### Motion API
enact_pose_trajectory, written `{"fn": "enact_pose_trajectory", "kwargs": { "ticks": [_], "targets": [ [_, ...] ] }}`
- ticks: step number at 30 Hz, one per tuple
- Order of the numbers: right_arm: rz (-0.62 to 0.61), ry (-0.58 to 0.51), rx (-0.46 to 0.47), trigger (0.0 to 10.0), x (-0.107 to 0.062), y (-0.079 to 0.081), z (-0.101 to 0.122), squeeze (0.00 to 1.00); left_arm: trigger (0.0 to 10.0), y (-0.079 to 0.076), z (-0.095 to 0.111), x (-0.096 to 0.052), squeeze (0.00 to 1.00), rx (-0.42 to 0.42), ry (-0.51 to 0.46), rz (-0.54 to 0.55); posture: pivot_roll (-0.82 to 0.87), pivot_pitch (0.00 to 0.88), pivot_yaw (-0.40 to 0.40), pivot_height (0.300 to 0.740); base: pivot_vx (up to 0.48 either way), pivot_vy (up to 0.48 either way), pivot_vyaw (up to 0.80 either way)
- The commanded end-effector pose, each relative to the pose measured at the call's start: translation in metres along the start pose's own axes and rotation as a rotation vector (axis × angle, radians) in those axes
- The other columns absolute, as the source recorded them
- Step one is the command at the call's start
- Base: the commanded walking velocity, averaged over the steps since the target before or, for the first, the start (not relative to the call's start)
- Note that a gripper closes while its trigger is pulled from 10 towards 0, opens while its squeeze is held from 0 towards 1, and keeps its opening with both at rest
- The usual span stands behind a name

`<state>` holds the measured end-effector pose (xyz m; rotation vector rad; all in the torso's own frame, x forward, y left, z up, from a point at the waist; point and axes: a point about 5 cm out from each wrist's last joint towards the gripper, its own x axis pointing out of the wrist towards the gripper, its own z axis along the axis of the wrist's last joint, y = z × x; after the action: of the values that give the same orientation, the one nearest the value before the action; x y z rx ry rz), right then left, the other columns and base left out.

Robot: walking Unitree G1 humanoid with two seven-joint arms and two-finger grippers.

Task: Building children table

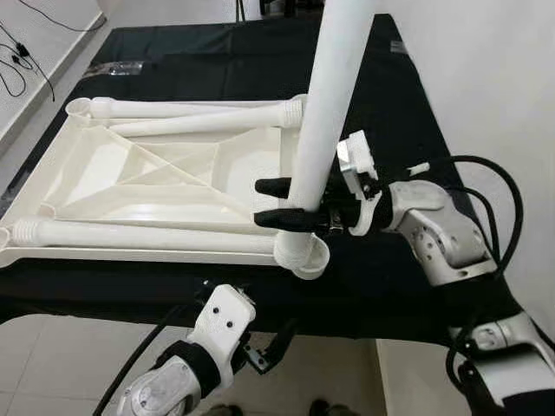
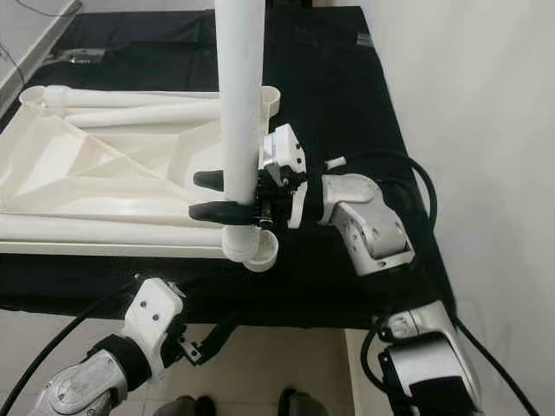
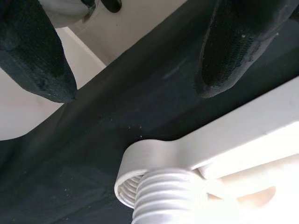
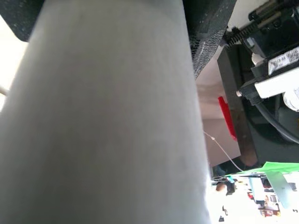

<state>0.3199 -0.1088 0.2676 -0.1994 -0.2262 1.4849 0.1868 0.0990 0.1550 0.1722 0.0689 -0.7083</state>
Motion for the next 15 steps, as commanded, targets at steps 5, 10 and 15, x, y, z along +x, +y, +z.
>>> {"fn": "enact_pose_trajectory", "kwargs": {
  "ticks": [5, 10, 15],
  "targets": [
    [0.072, 0.04, 0.075, 10.0, -0.011, 0.003, -0.009, 0.0, 10.0, -0.002, -0.003, -0.005, 0.0, 0.009, 0.03, -0.027, 0.06, 0.293, -0.007, 0.74, 0.0, 0.0, 0.0],
    [0.091, 0.081, 0.093, 10.0, -0.018, 0.002, -0.017, 0.0, 10.0, -0.003, -0.003, -0.004, 0.0, 0.016, 0.03, -0.038, 0.06, 0.287, 0.003, 0.74, 0.0, 0.0, 0.0],
    [0.095, 0.093, 0.093, 10.0, -0.018, 0.002, -0.018, 0.0, 10.0, -0.004, -0.003, -0.004, 0.0, 0.018, 0.031, -0.043, 0.06, 0.282, 0.008, 0.74, 0.0, 0.0, 0.0]
  ]
}}
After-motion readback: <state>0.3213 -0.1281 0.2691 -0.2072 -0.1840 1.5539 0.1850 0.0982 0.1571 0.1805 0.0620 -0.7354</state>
